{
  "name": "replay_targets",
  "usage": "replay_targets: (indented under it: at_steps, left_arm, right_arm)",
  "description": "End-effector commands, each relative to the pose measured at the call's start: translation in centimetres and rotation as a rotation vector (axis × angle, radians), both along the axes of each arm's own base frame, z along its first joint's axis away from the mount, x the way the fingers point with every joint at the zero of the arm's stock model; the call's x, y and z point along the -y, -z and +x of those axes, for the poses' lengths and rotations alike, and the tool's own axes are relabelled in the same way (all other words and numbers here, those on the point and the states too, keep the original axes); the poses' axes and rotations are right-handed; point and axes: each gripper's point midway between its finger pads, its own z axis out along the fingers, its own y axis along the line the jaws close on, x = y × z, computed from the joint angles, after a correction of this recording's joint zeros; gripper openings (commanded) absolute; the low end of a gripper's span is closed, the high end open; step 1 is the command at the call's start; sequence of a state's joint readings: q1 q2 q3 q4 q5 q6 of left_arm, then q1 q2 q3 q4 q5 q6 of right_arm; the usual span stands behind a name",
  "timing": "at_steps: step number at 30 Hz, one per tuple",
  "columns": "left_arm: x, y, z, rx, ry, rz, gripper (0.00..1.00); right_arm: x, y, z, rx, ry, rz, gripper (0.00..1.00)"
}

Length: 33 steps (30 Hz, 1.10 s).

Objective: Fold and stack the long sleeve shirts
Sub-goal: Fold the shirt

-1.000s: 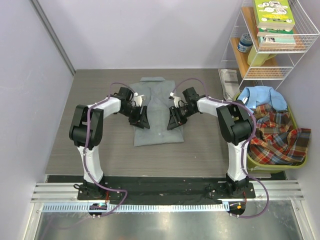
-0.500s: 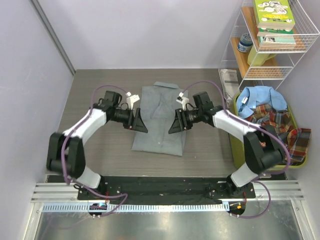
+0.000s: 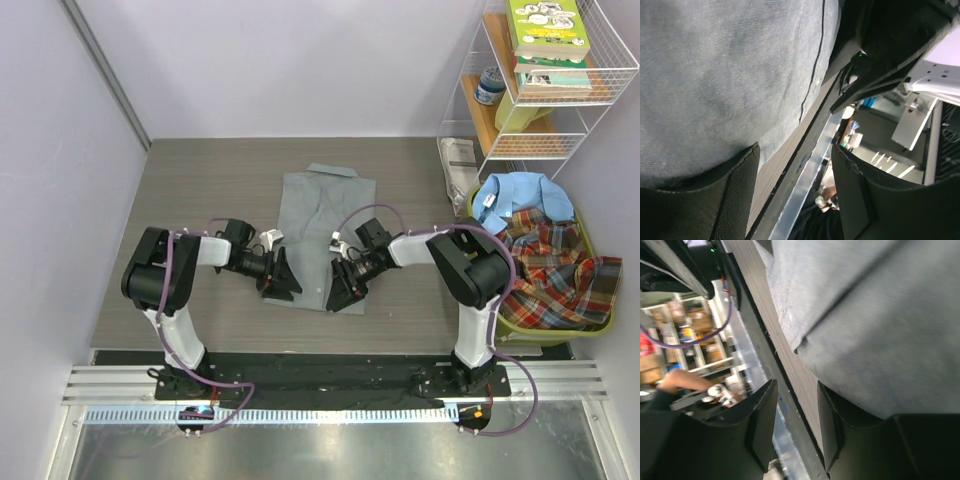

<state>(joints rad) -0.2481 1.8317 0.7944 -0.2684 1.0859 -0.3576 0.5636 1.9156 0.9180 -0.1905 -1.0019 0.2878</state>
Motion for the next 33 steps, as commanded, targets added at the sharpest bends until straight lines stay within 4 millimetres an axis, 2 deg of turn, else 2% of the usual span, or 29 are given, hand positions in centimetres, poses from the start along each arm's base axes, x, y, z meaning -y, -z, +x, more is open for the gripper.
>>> replay_targets:
  at_steps: [1, 2, 3, 4, 6, 7, 8, 9, 10, 11, 12, 14, 15, 16, 18, 19, 20, 21, 22, 25, 27, 29, 30, 31, 32, 33]
  left_arm:
    - [-0.5, 1.2, 0.7, 0.034, -0.081, 0.043, 0.62]
    - [-0.7, 0.9, 0.5, 0.036, -0.090, 0.045, 0.62]
    - [-0.7, 0.7, 0.0, 0.038, -0.094, 0.030, 0.62]
    - [-0.5, -0.3, 0.0, 0.048, -0.099, 0.005, 0.62]
    - [-0.2, -3.3, 0.4, 0.141, -0.083, -0.062, 0.62]
    - [0.0, -4.6, 0.3, 0.172, -0.068, -0.098, 0.62]
    - [0.0, -6.4, 0.5, 0.255, -0.056, -0.114, 0.62]
    - [0.1, -7.5, 1.2, 0.318, -0.048, -0.117, 0.62]
    - [-0.1, -7.6, 1.9, 0.358, -0.065, -0.080, 0.62]
    - [-0.2, -7.8, 2.6, 0.396, -0.077, -0.057, 0.62]
    - [-0.1, -8.3, 4.0, 0.437, -0.086, -0.045, 0.62]
    - [0.0, -8.0, 6.5, 0.441, -0.133, 0.001, 0.60]
    - [0.4, -7.6, 8.0, 0.418, -0.143, -0.002, 0.59]
    - [0.6, -7.4, 8.8, 0.416, -0.146, 0.000, 0.58]
    - [0.9, -7.3, 11.5, 0.429, -0.171, 0.020, 0.57]
    - [0.9, -5.4, 12.1, 0.381, -0.170, 0.045, 0.56]
    - [0.8, -4.4, 12.5, 0.345, -0.175, 0.065, 0.54]
    - [0.9, -4.2, 13.2, 0.334, -0.179, 0.063, 0.54]
    - [0.9, -2.3, 13.3, 0.292, -0.175, 0.077, 0.53]
    - [-0.5, -0.4, 14.9, 0.255, -0.241, 0.109, 0.51]
    - [-1.3, 1.3, 14.9, 0.199, -0.275, 0.108, 0.50]
    - [-1.2, -0.3, 15.5, 0.228, -0.294, 0.017, 0.50]
    - [-1.0, -1.0, 14.7, 0.237, -0.282, -0.016, 0.52]
    - [-0.9, -2.2, 14.4, 0.274, -0.264, -0.045, 0.55]
    - [-1.0, -5.2, 14.1, 0.393, -0.232, -0.065, 0.56]
    - [-1.2, -6.3, 13.7, 0.445, -0.209, -0.058, 0.58]
  right_arm:
    - [2.8, 2.7, 1.9, 0.000, 0.044, -0.099, 0.44]
    - [3.4, 2.6, 2.2, 0.013, 0.042, -0.113, 0.44]
    - [4.4, 2.6, 1.3, 0.027, -0.011, -0.140, 0.43]
    - [4.5, 1.7, 1.1, 0.042, -0.034, -0.131, 0.43]
    - [4.9, -1.6, 0.5, 0.105, -0.076, -0.091, 0.43]
    - [4.5, -3.4, 1.1, 0.158, -0.083, -0.062, 0.42]
    - [4.3, -5.9, 1.6, 0.238, -0.081, -0.024, 0.43]
    - [4.1, -7.1, 2.2, 0.278, -0.074, -0.011, 0.44]
    - [3.6, -8.5, 3.5, 0.342, -0.068, 0.006, 0.44]
    - [3.4, -9.2, 4.3, 0.375, -0.064, 0.014, 0.44]
    - [3.2, -9.1, 5.2, 0.383, -0.059, 0.015, 0.45]
    - [2.7, -9.3, 7.7, 0.403, -0.045, 0.028, 0.44]
    - [2.7, -7.8, 8.5, 0.359, -0.040, 0.017, 0.43]
    - [3.0, -8.2, 10.3, 0.375, -0.016, 0.029, 0.43]
    - [3.3, -7.1, 12.1, 0.386, -0.007, 0.023, 0.43]
    - [3.8, -5.9, 13.7, 0.368, 0.015, 0.014, 0.42]
    - [3.9, -4.9, 14.5, 0.348, 0.023, 0.010, 0.42]
    - [4.1, -4.3, 15.1, 0.339, 0.030, 0.007, 0.42]
    - [4.2, -2.7, 15.9, 0.319, 0.032, -0.008, 0.41]
    - [5.1, -0.1, 17.1, 0.320, 0.041, -0.057, 0.40]
    - [5.7, 1.7, 17.4, 0.313, 0.040, -0.094, 0.39]
    - [6.3, 2.6, 18.0, 0.323, 0.050, -0.129, 0.39]
    - [6.4, 2.3, 17.9, 0.315, 0.051, -0.133, 0.39]
    - [6.1, 1.6, 17.8, 0.317, 0.044, -0.114, 0.39]
    - [5.9, 0.5, 17.6, 0.317, 0.043, -0.090, 0.39]
    - [5.4, -1.9, 17.2, 0.336, 0.041, -0.058, 0.39]
